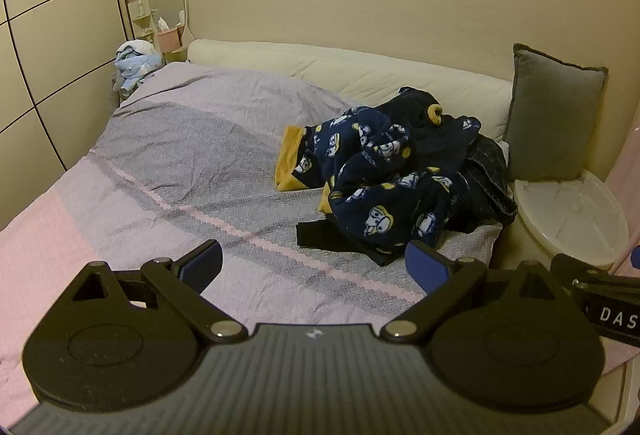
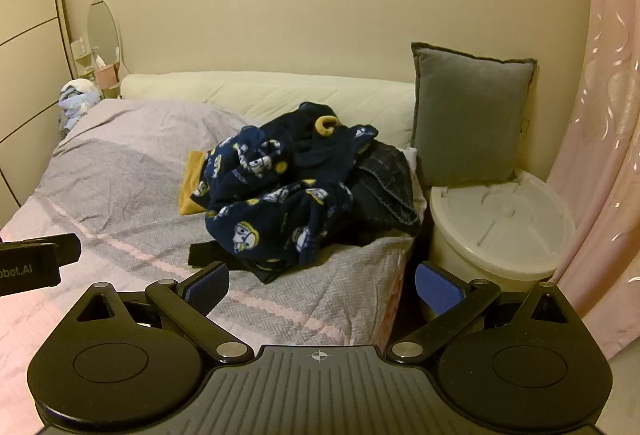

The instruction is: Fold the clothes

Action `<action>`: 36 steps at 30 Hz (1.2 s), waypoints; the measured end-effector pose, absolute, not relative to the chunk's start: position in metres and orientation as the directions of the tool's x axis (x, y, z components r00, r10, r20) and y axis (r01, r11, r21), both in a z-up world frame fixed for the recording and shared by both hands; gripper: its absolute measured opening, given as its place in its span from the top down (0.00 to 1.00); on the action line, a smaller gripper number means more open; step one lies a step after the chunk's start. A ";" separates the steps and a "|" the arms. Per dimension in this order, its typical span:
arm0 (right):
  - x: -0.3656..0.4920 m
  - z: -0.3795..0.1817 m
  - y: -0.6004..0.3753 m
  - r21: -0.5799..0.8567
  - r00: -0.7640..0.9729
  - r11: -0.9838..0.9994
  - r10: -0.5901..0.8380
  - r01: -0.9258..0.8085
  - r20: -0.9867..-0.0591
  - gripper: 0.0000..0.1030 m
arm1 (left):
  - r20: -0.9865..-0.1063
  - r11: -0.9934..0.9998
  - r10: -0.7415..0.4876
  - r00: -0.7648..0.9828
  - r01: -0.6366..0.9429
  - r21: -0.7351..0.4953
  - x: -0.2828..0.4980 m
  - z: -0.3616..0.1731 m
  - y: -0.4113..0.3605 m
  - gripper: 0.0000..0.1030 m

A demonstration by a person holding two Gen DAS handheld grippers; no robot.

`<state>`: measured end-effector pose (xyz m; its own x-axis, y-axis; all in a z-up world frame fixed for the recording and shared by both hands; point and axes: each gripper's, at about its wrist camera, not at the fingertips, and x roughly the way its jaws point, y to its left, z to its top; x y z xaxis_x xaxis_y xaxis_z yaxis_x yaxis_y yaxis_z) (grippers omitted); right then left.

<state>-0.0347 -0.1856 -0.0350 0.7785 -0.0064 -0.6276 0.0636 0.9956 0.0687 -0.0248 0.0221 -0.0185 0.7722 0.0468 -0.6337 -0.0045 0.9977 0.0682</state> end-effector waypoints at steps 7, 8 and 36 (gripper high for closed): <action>-0.035 -0.033 -0.183 0.065 0.779 0.996 -0.012 0.067 -0.627 0.01 | -0.631 0.998 0.044 0.775 -0.007 0.061 -0.029 -0.018 0.025 0.06; -0.035 -0.033 -0.184 0.065 0.780 0.996 -0.011 0.067 -0.626 0.00 | -0.632 0.998 0.044 0.774 -0.007 0.060 -0.028 -0.017 0.024 0.06; -0.024 -0.035 -0.177 0.048 0.774 0.996 -0.024 0.070 -0.632 0.01 | -0.653 0.999 0.048 0.756 -0.031 0.037 -0.020 -0.021 0.036 0.06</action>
<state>-0.0240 -0.1767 -0.0353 0.7745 -0.0236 -0.6322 0.0695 0.9964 0.0480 -0.0201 0.0365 -0.0213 0.7556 0.0480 -0.6533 -0.0314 0.9988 0.0370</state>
